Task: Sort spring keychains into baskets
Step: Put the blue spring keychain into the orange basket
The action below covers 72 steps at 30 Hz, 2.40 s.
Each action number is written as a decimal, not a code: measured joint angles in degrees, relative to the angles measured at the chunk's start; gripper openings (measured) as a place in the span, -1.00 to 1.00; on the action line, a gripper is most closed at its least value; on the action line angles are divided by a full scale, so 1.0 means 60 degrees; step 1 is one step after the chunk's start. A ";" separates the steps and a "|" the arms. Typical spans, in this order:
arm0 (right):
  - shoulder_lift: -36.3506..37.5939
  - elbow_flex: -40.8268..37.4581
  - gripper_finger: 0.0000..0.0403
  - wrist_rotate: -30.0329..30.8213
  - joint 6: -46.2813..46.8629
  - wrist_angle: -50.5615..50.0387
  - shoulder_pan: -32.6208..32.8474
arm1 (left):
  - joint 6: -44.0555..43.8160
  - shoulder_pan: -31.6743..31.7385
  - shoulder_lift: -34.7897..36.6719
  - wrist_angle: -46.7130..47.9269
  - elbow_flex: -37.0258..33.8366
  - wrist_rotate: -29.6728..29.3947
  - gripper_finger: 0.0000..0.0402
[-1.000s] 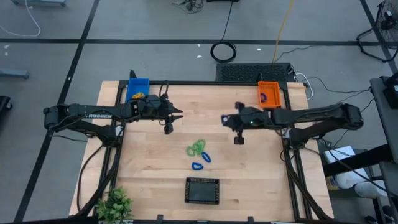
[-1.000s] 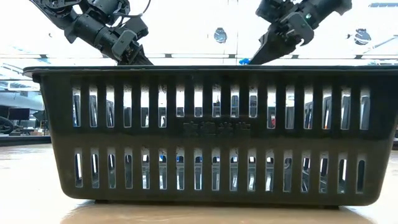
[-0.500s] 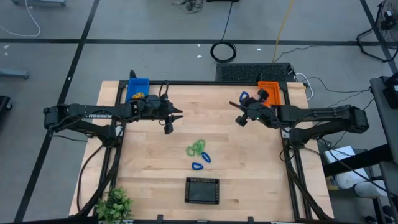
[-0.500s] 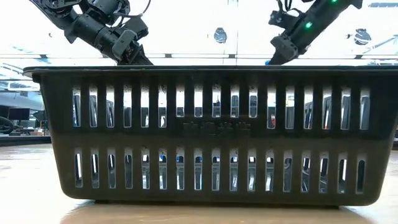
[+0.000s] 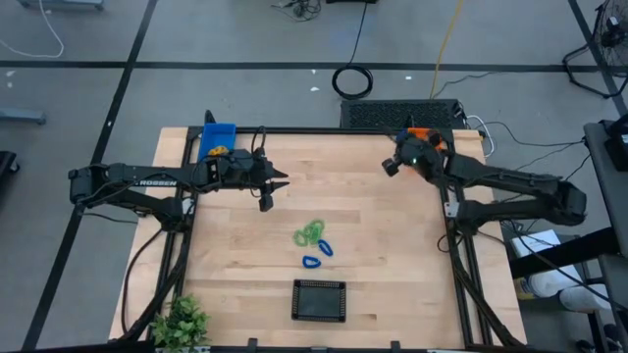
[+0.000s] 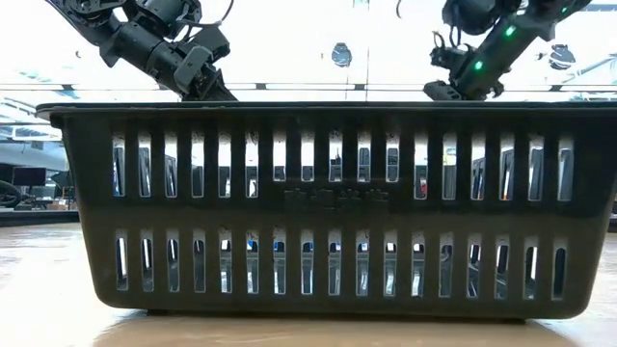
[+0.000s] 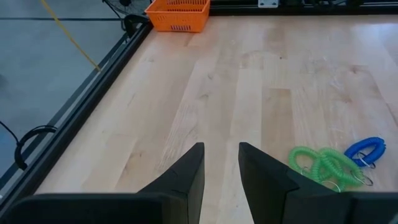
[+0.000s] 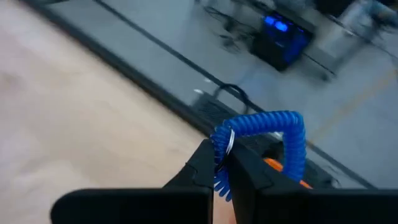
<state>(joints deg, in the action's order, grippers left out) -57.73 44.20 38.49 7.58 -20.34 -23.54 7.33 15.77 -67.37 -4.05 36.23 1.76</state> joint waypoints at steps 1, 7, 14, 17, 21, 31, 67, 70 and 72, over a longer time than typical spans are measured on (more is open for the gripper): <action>-0.0001 -0.0059 -0.95 -0.0005 0.0085 0.0016 -0.0348 | -0.0002 0.0000 0.0000 0.0000 0.0000 0.0000 -0.46; 0.0007 -0.0573 -0.95 -0.0209 0.0674 -0.0244 -0.2271 | 0.0006 0.0001 0.0000 0.0000 0.0000 -0.0018 -0.46; 0.0003 -0.1787 -0.95 -0.0241 0.0675 0.0362 -0.3215 | 0.0009 0.0000 0.0000 0.0115 0.0000 -0.0058 -0.46; 0.0003 -0.2301 -0.95 -0.0242 0.0625 0.0963 -0.3393 | 0.0009 0.0004 0.0000 0.0126 0.0000 -0.0062 -0.46; -0.0001 -0.2665 -0.95 -0.0467 0.0458 0.1266 -0.3575 | 0.0001 0.0000 0.0000 0.0109 0.0000 -0.0066 -0.46; -0.0001 -0.2829 -0.95 -0.0526 0.0304 0.1569 -0.3648 | -0.0021 0.0004 0.0000 0.0076 0.0000 -0.0072 -0.46; -0.0004 -0.2833 -0.41 -0.0572 0.0373 0.1670 -0.3636 | -0.0013 0.0002 0.0000 0.0069 0.0000 -0.0073 -0.46; -0.0004 -0.2833 -0.41 -0.1772 0.0354 0.2081 -0.3619 | -0.0013 0.0001 0.0000 0.0069 0.0000 -0.0074 -0.46; -0.0004 -0.2833 -0.41 -0.3150 0.0293 0.2615 -0.3619 | 0.0032 0.0002 0.0000 0.0066 0.0000 -0.0076 -0.46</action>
<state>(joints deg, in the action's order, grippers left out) -57.76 27.20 19.59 9.34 -4.65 -45.25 7.52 15.78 -67.37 -3.66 36.23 1.30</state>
